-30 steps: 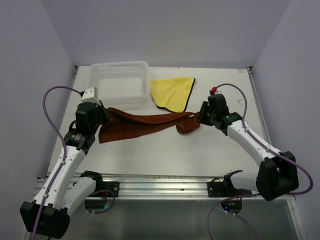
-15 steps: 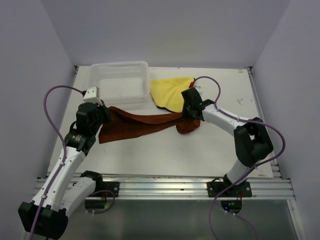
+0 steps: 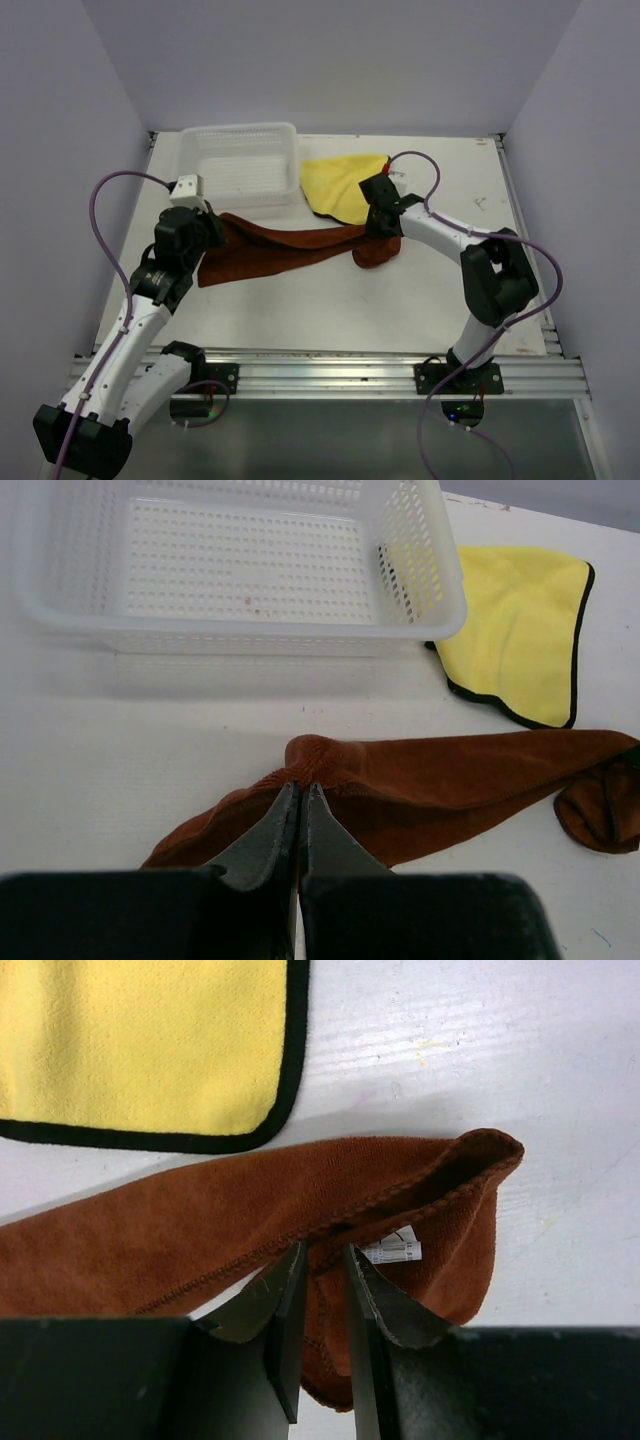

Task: Roll the towels
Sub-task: Flatten the towel

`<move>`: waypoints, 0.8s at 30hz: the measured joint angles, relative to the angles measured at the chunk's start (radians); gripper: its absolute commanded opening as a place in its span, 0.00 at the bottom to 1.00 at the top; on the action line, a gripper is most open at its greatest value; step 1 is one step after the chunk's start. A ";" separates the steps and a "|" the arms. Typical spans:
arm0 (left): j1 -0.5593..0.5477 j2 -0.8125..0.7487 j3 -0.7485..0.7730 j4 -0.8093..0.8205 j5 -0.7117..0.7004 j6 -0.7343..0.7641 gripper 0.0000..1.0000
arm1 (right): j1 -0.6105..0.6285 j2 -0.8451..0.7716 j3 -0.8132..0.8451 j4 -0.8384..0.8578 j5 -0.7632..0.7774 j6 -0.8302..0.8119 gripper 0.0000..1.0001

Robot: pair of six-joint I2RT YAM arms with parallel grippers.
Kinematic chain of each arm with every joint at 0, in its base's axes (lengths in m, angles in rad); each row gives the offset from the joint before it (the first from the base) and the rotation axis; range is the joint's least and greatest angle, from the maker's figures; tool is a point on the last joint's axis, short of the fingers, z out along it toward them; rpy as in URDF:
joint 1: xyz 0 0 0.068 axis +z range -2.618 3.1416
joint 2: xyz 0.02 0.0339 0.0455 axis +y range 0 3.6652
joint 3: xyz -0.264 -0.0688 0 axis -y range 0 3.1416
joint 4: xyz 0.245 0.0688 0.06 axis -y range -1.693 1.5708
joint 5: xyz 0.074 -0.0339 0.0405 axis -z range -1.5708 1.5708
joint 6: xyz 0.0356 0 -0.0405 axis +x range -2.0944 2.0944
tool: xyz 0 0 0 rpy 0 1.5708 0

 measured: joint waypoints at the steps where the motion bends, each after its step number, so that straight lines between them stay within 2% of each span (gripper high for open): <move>1: 0.000 0.000 0.000 0.000 0.000 0.000 0.00 | 0.000 0.000 0.000 -0.003 0.000 0.004 0.26; 15: -0.007 -0.007 0.000 0.000 -0.001 0.000 0.00 | 0.002 0.002 -0.029 -0.001 -0.013 0.035 0.29; 20: -0.014 -0.008 0.000 0.000 -0.001 0.000 0.00 | 0.002 0.014 -0.038 -0.002 -0.018 0.042 0.40; 24: -0.017 -0.011 0.000 0.000 -0.001 0.001 0.00 | 0.002 0.027 -0.038 -0.005 -0.032 0.044 0.45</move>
